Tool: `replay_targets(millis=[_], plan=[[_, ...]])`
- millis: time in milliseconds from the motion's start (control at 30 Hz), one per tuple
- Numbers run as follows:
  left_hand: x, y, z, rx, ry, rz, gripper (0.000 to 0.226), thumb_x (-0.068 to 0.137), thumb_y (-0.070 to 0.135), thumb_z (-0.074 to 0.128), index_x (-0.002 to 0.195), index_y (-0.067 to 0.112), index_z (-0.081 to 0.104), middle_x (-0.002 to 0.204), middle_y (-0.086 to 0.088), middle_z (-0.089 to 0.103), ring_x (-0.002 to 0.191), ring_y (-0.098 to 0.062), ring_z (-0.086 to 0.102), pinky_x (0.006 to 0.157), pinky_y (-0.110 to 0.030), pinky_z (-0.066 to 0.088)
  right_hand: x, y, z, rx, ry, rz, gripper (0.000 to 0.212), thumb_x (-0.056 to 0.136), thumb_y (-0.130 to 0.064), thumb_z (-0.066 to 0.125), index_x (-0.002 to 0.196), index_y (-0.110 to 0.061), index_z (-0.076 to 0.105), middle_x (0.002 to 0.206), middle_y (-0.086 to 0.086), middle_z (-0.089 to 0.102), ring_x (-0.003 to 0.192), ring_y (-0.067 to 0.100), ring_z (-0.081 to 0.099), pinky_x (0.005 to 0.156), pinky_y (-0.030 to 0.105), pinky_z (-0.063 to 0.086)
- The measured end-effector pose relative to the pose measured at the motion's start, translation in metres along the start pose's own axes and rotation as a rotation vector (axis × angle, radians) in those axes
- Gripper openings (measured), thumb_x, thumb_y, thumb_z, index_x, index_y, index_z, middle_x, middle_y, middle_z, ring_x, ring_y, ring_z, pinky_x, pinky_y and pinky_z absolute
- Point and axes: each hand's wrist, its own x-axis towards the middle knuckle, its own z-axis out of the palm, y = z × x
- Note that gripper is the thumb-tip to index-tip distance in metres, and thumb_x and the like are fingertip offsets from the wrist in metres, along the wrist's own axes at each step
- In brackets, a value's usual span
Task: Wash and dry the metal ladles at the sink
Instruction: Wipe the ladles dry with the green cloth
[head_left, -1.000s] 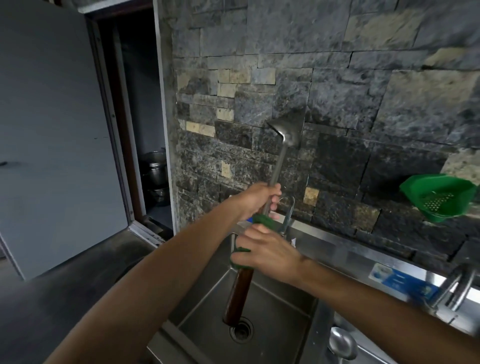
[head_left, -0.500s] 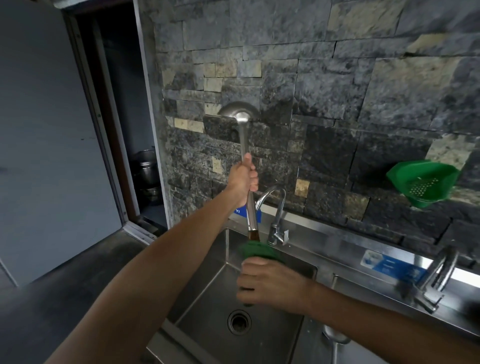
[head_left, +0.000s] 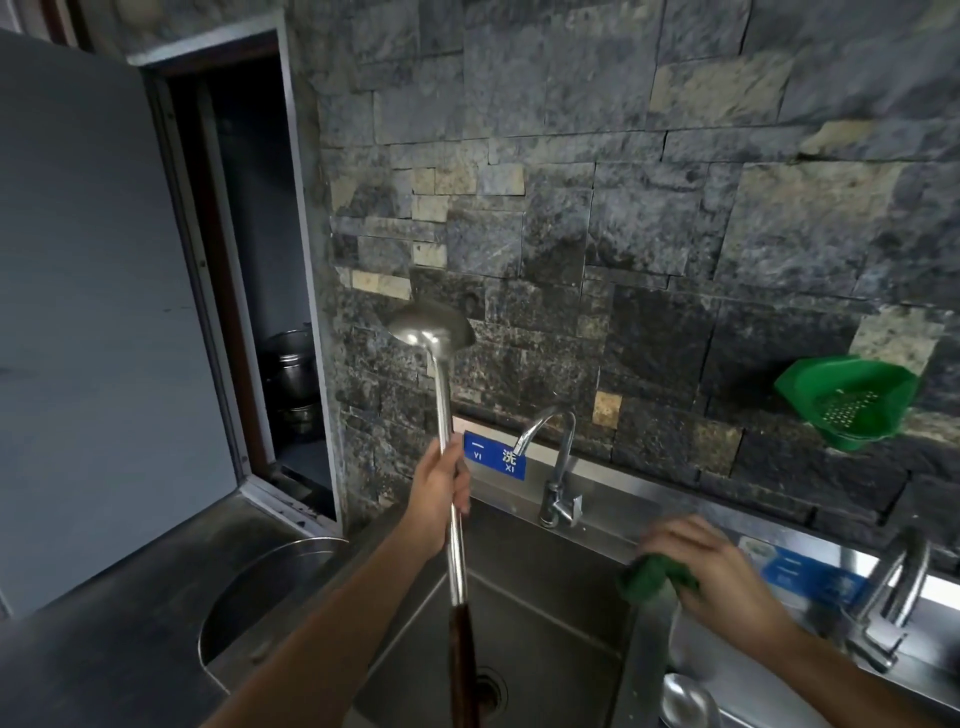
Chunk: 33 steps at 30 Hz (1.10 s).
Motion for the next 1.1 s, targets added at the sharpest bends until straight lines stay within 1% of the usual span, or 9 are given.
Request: replay_targets(millis=[133,267,333,467,567,733,833,967,1100], plan=[[-0.039,-0.026,0.011,0.053,-0.06,-0.053,0.039,0.102,0.032,0.05,0.073,0.006,0.049,0.048,-0.005,0.037,0.035,-0.016,0.034,0.039,-0.026,0.035,0.045,-0.036,-0.018,0.619,0.29,0.562,0.055,0.079,0.007,0.076,0.096,-0.043,0.066,0.1,-0.023,0.07,0.1,-0.004,0.066,0.079,0.011,0.052],[-0.06,-0.035,0.024,-0.059,-0.103,-0.185,0.023,0.099,0.007,0.049,0.077,0.008,0.051,0.048,-0.004,0.034,0.032,-0.012,0.029,0.035,-0.018,0.023,0.092,-0.055,-0.036,1.52,0.44,1.14,0.023,0.092,-0.011,0.07,0.112,-0.02,0.066,0.11,0.012,0.072,0.102,0.032,0.068,0.07,0.04,0.06],[-0.063,-0.037,0.03,-0.153,-0.12,-0.28,0.016,0.097,-0.001,0.045,0.085,0.008,0.051,0.049,-0.003,0.03,0.031,-0.009,0.024,0.034,-0.012,0.019,0.108,-0.063,-0.046,1.687,0.425,1.175,0.026,0.095,-0.019,0.068,0.12,-0.02,0.063,0.111,0.011,0.071,0.099,0.032,0.068,0.066,0.046,0.06],[-0.076,-0.047,0.04,0.003,-0.16,-0.212,0.016,0.101,0.016,0.048,0.095,0.003,0.055,0.048,-0.003,0.029,0.032,-0.01,0.021,0.034,-0.013,0.019,0.129,-0.082,-0.036,1.362,0.616,0.976,0.019,0.095,-0.023,0.067,0.112,-0.032,0.067,0.107,0.002,0.073,0.1,0.025,0.069,0.092,0.049,0.059],[-0.083,-0.047,0.053,0.142,-0.204,-0.085,0.025,0.106,0.023,0.042,0.103,0.003,0.058,0.048,-0.001,0.032,0.035,-0.011,0.023,0.036,-0.018,0.019,0.124,-0.105,-0.023,0.912,0.541,0.622,0.041,0.095,-0.02,0.066,0.134,-0.032,0.059,0.122,-0.011,0.067,0.113,0.013,0.063,0.103,0.028,0.052],[-0.087,-0.048,0.06,0.534,-0.183,0.198,0.024,0.093,0.021,0.045,0.097,0.012,0.067,0.069,-0.002,0.068,0.062,-0.024,0.059,0.061,-0.035,0.047,0.11,-0.126,0.018,0.172,0.391,0.186,0.049,0.083,-0.04,0.061,0.132,-0.045,0.061,0.158,-0.004,0.043,0.15,0.023,0.032,0.121,0.061,0.021],[-0.093,-0.044,0.054,0.708,-0.148,0.337,0.024,0.099,0.022,0.045,0.097,0.008,0.065,0.085,-0.006,0.07,0.083,-0.035,0.06,0.07,-0.037,0.04,0.119,-0.13,0.01,-0.105,0.333,0.227,0.043,0.077,-0.052,0.062,0.119,-0.047,0.069,0.152,-0.007,0.051,0.145,0.027,0.04,0.11,0.07,0.028],[-0.095,-0.036,0.051,0.735,-0.158,0.387,0.024,0.103,0.039,0.041,0.083,0.029,0.049,0.06,0.007,0.049,0.061,-0.021,0.049,0.063,-0.031,0.028,0.147,-0.132,-0.016,0.001,0.108,0.492,0.046,0.074,-0.061,0.056,0.117,-0.049,0.067,0.144,-0.017,0.055,0.139,0.022,0.046,0.105,0.064,0.04],[-0.099,-0.044,0.039,0.742,-0.146,0.386,0.034,0.101,0.035,0.048,0.069,0.03,0.036,0.053,0.012,0.047,0.048,-0.01,0.044,0.052,-0.02,0.028,0.165,-0.111,-0.033,0.594,-0.052,0.679,0.032,0.076,-0.061,0.067,0.098,-0.04,0.075,0.095,-0.017,0.075,0.094,0.015,0.07,0.093,0.041,0.055]])
